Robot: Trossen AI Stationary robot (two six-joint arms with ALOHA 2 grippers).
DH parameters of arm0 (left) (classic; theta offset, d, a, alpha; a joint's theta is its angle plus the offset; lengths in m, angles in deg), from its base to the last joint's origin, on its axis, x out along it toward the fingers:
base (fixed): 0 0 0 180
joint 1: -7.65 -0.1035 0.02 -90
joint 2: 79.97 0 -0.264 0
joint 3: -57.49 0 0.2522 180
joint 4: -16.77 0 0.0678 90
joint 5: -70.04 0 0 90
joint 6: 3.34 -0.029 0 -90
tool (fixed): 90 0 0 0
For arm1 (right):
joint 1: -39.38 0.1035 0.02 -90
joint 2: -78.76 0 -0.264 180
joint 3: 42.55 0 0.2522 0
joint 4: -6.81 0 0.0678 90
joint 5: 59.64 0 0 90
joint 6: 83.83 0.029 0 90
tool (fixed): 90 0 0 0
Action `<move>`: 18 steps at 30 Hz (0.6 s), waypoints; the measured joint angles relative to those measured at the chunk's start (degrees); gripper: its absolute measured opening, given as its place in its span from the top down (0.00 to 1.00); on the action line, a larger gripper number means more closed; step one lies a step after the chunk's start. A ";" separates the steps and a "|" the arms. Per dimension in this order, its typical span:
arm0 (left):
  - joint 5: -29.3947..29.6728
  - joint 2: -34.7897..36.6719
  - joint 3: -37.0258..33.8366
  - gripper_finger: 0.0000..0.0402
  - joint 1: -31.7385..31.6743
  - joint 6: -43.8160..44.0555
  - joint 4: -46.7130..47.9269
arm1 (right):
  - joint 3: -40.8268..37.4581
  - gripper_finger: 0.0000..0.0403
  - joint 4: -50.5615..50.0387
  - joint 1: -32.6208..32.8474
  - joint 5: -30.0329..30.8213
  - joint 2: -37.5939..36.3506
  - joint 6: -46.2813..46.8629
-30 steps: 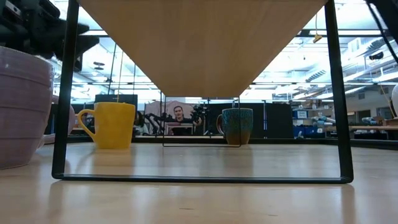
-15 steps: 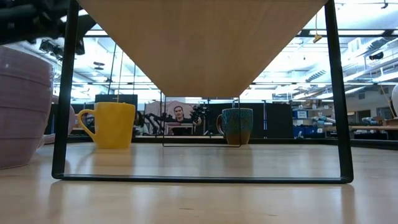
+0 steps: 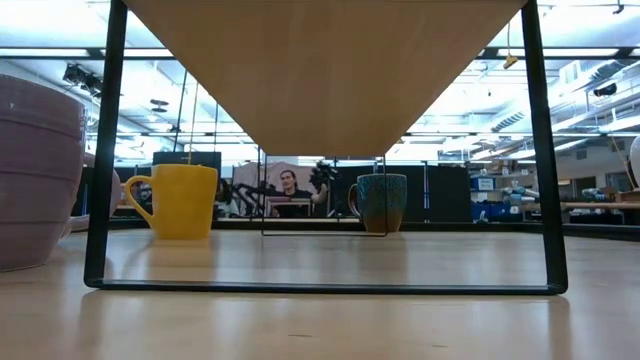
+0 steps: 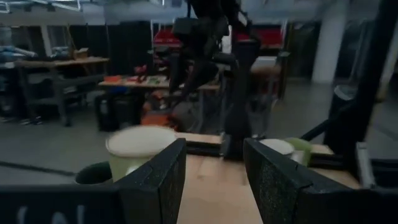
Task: Place coffee mugs
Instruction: Put the top light green mug on the shelf
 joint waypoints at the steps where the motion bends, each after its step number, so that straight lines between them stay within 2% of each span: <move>1: 0.04 -2.17 2.93 0.58 -0.70 -0.02 2.34 | -0.92 0.63 0.71 -1.14 0.00 -0.23 -0.22; 10: -3.74 -20.76 28.25 0.58 -7.58 -0.06 25.35 | -4.75 0.63 2.62 -9.05 -2.28 1.81 -0.67; 18: -7.08 -34.26 42.49 0.58 -11.81 -0.08 33.14 | -5.88 0.63 3.48 -12.30 -4.55 5.22 -0.67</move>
